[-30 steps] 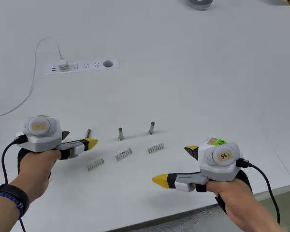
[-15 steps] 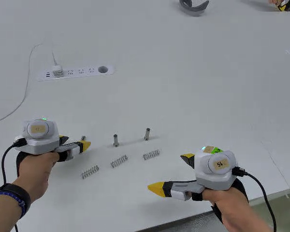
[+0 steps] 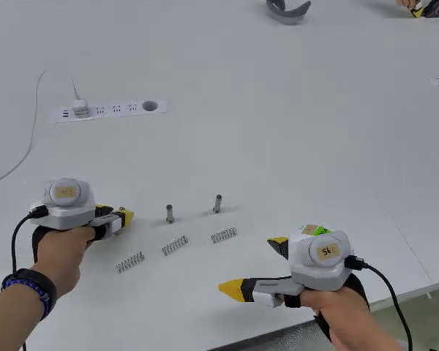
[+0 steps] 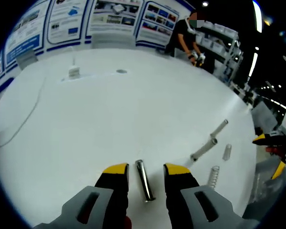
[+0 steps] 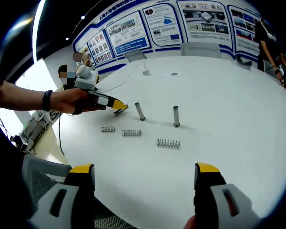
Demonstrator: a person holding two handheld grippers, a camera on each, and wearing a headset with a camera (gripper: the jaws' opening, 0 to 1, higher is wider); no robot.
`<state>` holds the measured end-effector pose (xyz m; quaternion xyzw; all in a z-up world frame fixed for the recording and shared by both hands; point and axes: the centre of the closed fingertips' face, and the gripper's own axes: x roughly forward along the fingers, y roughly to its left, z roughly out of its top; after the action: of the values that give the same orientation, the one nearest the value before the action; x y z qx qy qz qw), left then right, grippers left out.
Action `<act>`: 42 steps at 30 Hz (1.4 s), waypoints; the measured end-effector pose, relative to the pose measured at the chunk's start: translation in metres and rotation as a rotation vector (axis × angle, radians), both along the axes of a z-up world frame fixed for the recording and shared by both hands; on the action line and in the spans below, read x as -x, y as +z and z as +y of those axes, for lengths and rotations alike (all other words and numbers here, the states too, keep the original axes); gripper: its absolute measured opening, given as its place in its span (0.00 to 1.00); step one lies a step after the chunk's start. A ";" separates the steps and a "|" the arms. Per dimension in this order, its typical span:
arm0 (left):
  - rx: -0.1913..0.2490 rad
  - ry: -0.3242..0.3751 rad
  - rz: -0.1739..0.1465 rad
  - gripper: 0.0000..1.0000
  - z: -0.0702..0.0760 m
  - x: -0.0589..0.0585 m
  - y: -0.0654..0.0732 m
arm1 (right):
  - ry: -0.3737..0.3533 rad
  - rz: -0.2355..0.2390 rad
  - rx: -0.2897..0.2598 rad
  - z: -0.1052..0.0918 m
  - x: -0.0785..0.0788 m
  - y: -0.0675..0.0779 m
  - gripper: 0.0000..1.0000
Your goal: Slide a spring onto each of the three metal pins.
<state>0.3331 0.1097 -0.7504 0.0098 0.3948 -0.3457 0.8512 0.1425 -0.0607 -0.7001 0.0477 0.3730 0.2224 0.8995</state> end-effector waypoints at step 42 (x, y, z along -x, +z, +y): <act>-0.225 0.005 -0.006 0.07 0.015 -0.005 -0.010 | -0.022 -0.002 -0.012 -0.001 -0.002 0.001 0.87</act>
<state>0.3385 0.1246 -0.7607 0.1051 0.4285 -0.2970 0.8468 0.1450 -0.0622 -0.6995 0.0571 0.3702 0.2148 0.9020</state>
